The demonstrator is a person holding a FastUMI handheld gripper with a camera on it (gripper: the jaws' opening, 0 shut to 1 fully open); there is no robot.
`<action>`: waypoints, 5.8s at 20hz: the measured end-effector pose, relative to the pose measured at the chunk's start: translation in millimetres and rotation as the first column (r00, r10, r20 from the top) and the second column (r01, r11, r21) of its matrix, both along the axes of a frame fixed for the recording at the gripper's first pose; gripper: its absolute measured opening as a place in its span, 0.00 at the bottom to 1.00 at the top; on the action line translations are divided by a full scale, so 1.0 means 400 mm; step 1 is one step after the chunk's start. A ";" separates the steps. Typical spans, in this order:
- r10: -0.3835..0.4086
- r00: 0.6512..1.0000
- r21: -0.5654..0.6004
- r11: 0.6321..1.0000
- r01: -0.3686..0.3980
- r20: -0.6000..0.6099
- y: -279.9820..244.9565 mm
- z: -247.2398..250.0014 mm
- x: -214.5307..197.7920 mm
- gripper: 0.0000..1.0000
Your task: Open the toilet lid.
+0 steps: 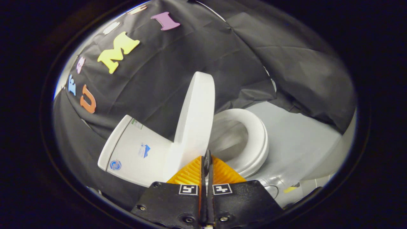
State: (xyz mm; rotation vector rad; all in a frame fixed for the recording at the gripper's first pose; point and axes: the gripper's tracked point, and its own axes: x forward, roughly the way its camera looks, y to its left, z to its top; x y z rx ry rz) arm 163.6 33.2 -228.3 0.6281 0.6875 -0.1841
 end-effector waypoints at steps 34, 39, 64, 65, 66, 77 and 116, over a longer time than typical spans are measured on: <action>0.213 0.974 -0.323 0.930 -0.177 0.080 0.286 0.207 0.069 0.06; 0.252 0.963 -0.374 0.905 -0.202 0.091 0.336 0.227 0.071 0.07; 0.415 0.905 -0.490 0.811 -0.320 0.097 0.558 0.260 0.128 0.07; 0.422 0.902 -0.494 0.806 -0.325 0.094 0.566 0.262 0.131 0.07; 0.426 0.900 -0.499 0.802 -0.329 0.092 0.570 0.259 0.130 0.07; 0.489 0.869 -0.550 0.747 -0.374 0.073 0.650 0.249 0.139 0.07; 0.591 0.807 -0.628 0.630 -0.457 0.005 0.740 0.223 0.143 0.45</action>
